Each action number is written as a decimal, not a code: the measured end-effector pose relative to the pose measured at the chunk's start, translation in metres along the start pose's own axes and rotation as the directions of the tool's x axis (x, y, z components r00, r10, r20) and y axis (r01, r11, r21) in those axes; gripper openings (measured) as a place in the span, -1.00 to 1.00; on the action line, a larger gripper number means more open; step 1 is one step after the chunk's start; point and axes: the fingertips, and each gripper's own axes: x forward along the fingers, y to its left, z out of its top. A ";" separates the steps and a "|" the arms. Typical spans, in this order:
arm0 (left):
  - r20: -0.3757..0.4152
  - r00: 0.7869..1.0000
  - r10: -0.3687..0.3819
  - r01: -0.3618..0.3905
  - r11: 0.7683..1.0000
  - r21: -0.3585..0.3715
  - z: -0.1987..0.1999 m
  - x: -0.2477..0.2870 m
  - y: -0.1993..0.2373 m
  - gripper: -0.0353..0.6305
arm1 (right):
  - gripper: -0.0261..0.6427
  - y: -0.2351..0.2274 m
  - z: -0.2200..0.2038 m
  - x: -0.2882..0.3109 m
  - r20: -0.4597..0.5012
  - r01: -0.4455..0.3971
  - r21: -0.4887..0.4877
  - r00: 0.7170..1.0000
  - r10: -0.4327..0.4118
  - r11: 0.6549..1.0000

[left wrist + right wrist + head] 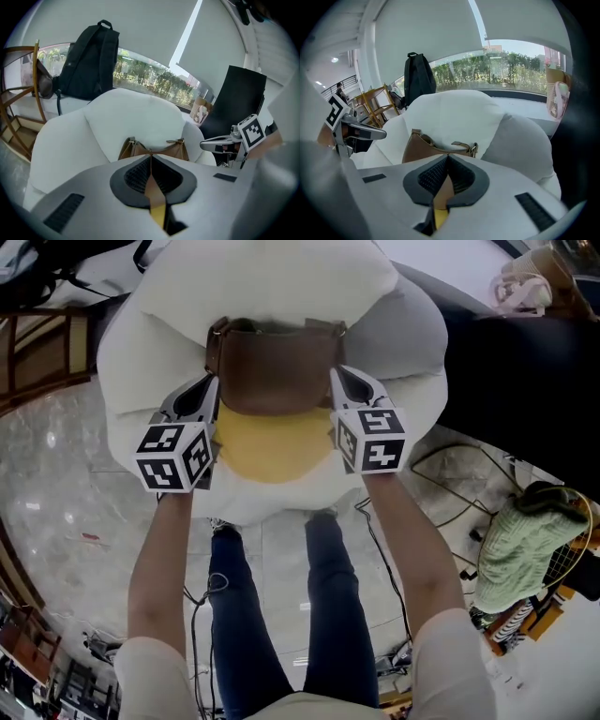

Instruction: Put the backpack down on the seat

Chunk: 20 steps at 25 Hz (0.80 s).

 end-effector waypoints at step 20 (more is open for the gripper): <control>0.066 0.994 -0.081 0.078 0.995 0.060 0.088 -0.156 -0.111 -0.78 | -0.83 0.057 0.098 -0.173 0.118 -0.038 0.050 0.993 0.032 0.998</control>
